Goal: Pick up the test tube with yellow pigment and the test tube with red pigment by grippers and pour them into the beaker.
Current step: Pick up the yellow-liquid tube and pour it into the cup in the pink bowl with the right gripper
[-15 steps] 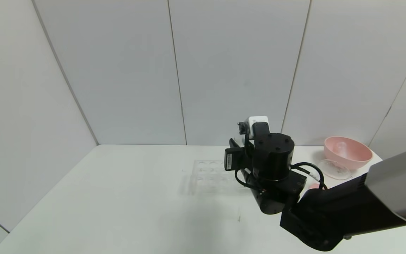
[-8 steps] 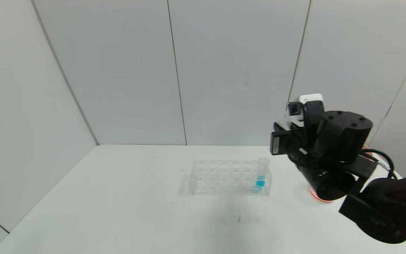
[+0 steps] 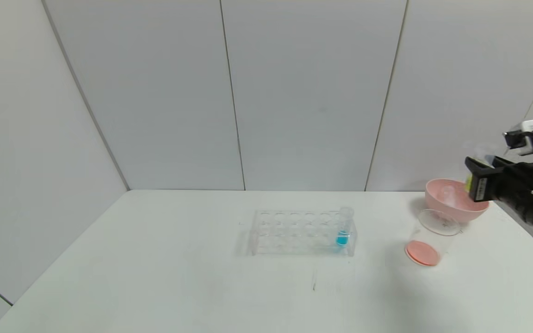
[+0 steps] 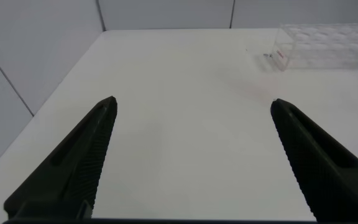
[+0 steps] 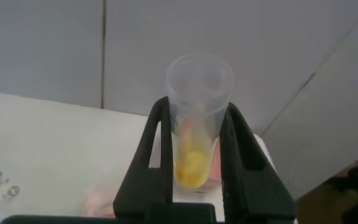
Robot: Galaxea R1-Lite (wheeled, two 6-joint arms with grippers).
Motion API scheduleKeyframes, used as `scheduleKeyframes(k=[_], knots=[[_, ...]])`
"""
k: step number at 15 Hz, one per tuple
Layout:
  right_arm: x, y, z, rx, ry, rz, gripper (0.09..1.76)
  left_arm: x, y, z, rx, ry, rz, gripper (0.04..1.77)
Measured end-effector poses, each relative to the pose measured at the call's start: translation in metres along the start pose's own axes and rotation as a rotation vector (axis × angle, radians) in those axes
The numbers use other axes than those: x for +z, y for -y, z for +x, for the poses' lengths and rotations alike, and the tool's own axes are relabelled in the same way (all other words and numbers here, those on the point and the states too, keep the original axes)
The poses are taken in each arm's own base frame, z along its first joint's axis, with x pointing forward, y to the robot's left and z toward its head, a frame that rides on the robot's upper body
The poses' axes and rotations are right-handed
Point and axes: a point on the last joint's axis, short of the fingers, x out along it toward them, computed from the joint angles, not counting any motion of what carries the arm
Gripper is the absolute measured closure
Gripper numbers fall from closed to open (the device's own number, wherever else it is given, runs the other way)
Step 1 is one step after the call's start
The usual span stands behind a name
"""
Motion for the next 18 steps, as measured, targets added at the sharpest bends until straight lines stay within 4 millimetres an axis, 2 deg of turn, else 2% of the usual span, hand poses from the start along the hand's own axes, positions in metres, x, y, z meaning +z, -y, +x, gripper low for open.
scheduleKeyframes(k=[1,3,6,9,12,18], knots=[[-0.007,0.017,-0.005,-0.002,0.017,-0.049,1.35,0.000,0.000,0.000,0.000,0.000,0.000,0.05],[-0.020,0.040,-0.015,0.005,0.070,-0.192,1.35,0.000,0.000,0.000,0.000,0.000,0.000,0.05],[-0.040,0.057,-0.020,0.058,0.072,-0.439,1.35,0.000,0.000,0.000,0.000,0.000,0.000,0.05],[-0.050,0.059,-0.017,0.105,0.068,-0.617,1.35,0.000,0.000,0.000,0.000,0.000,0.000,0.05],[-0.058,0.059,-0.011,0.121,0.050,-0.712,1.35,0.000,0.000,0.000,0.000,0.000,0.000,0.05],[-0.060,0.057,0.010,0.126,0.072,-0.917,1.35,0.000,0.000,0.000,0.000,0.000,0.000,0.05]])
